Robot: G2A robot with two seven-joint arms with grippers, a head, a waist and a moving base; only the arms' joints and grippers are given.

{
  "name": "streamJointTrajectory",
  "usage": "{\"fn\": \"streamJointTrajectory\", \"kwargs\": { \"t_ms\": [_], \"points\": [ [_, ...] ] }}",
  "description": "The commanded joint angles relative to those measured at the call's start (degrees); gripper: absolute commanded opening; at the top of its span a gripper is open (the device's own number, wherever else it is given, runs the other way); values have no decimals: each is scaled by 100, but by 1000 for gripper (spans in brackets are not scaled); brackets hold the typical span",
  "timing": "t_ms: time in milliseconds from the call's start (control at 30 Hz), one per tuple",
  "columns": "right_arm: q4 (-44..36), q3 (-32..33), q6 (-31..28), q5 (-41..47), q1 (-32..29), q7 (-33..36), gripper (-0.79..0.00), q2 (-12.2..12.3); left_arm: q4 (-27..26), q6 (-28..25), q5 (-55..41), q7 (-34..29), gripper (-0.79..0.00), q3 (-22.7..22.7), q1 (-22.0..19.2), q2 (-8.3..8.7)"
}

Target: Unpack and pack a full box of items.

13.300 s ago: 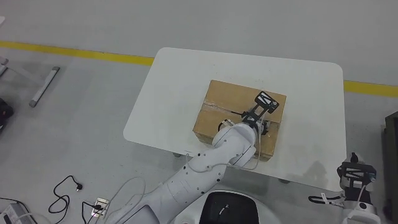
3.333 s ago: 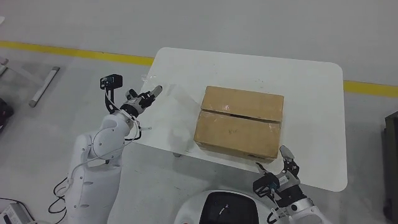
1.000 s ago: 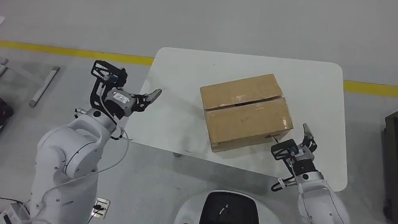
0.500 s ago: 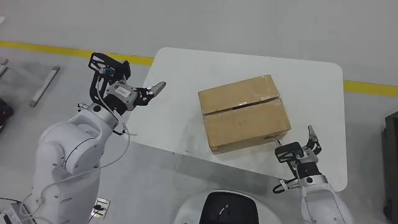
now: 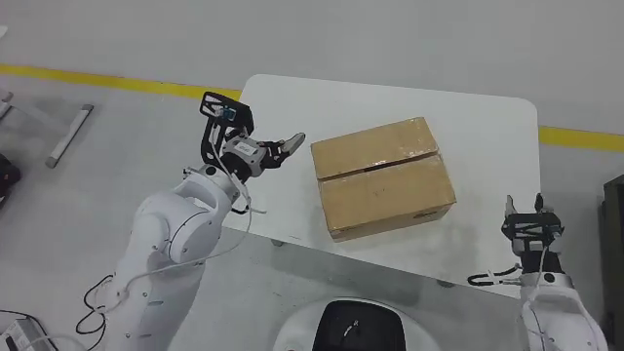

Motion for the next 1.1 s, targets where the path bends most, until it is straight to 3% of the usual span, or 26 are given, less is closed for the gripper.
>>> {"fn": "streamJointTrajectory", "kwargs": {
  "t_ms": [0,467,767,1067],
  "points": [
    [323,-19,-110,-55,254,-6,-785,5,85,74,129,-37,0,324,-137,-8],
    [1850,-924,-743,-458,1568,-242,-785,-81,128,46,274,-62,0,438,-213,-5],
    [1997,-1231,-991,-547,1345,-505,-785,-91,128,46,274,-62,0,438,-213,-5],
    [1480,-1205,-1386,-832,685,-773,-785,8,128,46,274,-62,0,438,-213,-5]
  ]
}}
